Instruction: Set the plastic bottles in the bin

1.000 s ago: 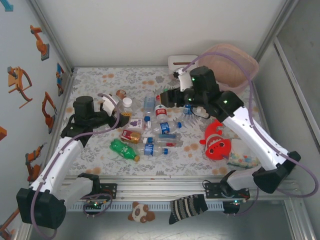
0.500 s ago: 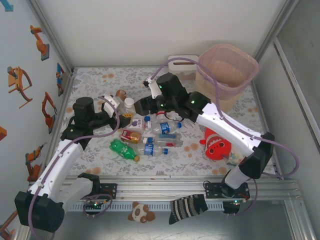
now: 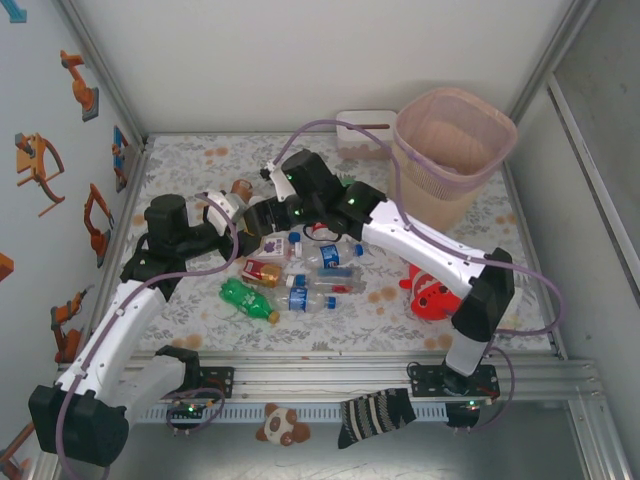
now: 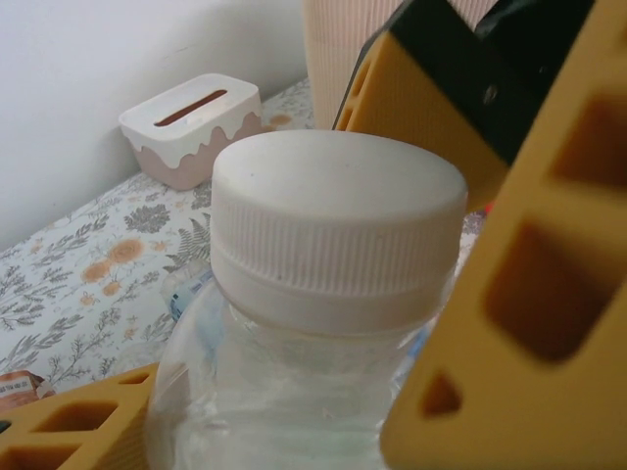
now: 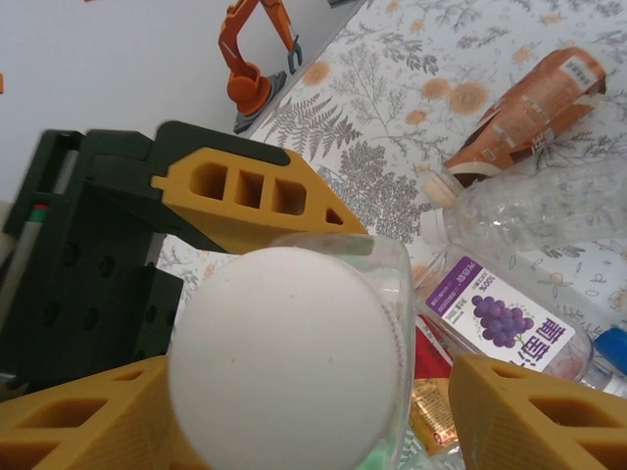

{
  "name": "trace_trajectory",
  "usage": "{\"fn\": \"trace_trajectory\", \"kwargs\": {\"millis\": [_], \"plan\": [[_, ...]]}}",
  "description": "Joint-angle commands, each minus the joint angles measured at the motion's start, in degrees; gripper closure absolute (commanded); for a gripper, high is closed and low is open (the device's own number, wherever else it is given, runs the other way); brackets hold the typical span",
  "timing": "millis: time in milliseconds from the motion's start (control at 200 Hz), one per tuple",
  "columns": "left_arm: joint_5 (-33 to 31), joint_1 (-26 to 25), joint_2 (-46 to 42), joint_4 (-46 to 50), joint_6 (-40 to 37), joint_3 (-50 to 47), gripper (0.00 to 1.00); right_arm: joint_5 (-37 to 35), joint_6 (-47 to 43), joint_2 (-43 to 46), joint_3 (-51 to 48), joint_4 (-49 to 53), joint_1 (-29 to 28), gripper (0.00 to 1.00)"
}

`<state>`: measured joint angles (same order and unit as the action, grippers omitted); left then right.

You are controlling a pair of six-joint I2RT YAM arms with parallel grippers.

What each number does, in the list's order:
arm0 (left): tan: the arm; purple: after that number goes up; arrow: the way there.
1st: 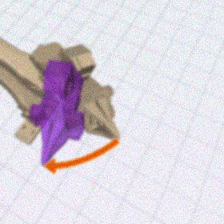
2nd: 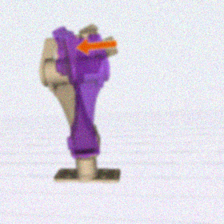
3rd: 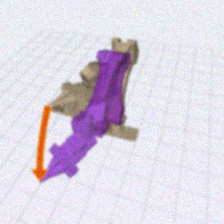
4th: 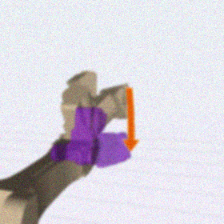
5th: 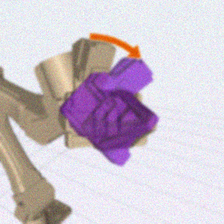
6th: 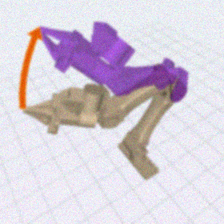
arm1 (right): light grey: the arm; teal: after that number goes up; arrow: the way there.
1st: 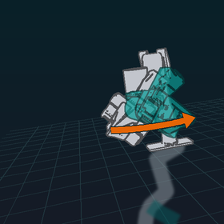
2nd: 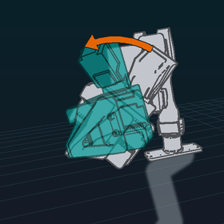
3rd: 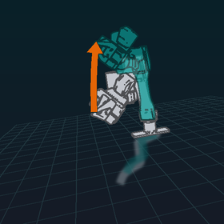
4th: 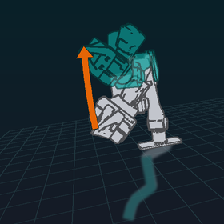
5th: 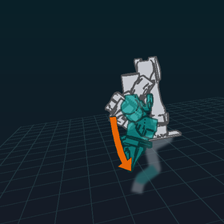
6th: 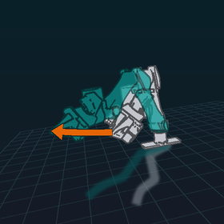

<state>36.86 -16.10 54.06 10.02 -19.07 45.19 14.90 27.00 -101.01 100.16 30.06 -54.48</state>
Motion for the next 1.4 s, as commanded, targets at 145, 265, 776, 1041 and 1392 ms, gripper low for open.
{"fn": "trace_trajectory", "kwargs": {"millis": [145,265,776,1041,1392], "plan": [[1.6,-0.3,-1.5,-1.3,-1.3,-0.1,0.46,1.2,0.6,-2.9,2.1,-0.6,-0.4,0.3],[1.6,-0.3,-1.5,-1.4,-1.2,-0.1,0.46,0.9,0.4,-3.5,2.1,-0.7,-0.3,0.32],[1.6,-0.3,-1.5,-2.0,-0.9,-0.2,0.43,-3.2,1.0,0.1,-0.4,-3.7,-0.4,0.55],[3.1,-0.2,-1.9,-3.1,0.1,-0.5,0.3,-6.2,-0.1,2.5,-1.0,-3.8,0.0,0.6],[3.1,-0.2,-2.0,-3.3,0.6,-0.5,0.19,-10.4,-2.9,7.7,-1.4,0.1,4.3,0.6]]}}
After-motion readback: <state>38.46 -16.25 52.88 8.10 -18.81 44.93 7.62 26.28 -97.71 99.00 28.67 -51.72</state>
